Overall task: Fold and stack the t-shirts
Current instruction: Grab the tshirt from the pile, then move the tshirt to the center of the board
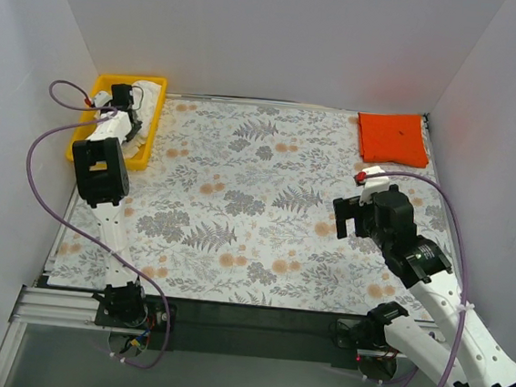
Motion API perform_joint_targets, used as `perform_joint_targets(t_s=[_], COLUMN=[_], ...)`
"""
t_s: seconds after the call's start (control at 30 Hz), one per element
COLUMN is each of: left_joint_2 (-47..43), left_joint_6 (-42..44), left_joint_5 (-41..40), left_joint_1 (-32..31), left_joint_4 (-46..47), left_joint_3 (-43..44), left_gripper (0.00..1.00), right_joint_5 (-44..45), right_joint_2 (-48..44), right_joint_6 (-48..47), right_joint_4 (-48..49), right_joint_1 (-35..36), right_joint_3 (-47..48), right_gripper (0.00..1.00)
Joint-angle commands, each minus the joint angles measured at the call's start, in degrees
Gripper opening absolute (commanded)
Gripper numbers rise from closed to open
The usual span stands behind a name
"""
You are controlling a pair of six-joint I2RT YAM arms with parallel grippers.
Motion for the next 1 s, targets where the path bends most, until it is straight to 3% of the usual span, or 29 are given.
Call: perform_joint_targets(t_s=[0.0,0.03,0.23,0.43,0.6,0.77,0.97], left_joint_2=[1.5,1.1,-5.6,-18.3,-26.4,-32.4,-38.4], left_joint_6=[1.6,2.7,4.3,5.0,7.8,7.8,4.6], left_joint_5=[3.3,3.7,4.1,8.1,14.1,22.8,35.2], left_joint_1=[0.4,0.6,0.4,-2.3,-11.4,-23.7,-32.4], left_joint_4=[-1.6,-1.6,-1.5,0.5,5.2,13.0,20.0], left_joint_3=[0.6,0.7,1.3,6.7,12.4,11.6,8.0], left_gripper=[0.19,0.00,0.00,0.00,0.00,0.00,0.00], right_joint_5=[0.7,0.3,-0.1,-0.3,-1.3,-1.1,0.9], right_joint_2=[0.8,1.0,1.2,-0.4,-2.3,-3.9,-6.6], right_joint_6=[0.6,0.5,-0.7,-1.4,-1.3,-1.2,-1.1], right_joint_4=[0.5,0.6,0.7,2.2,3.7,4.7,5.3], right_joint_1=[0.3,0.3,0.3,0.4,0.3,0.4,0.3], right_joint_3=[2.7,2.7,3.0,4.1,5.8,8.6,10.4], right_gripper=[0.98,0.98,0.98,0.98,0.98,0.98,0.98])
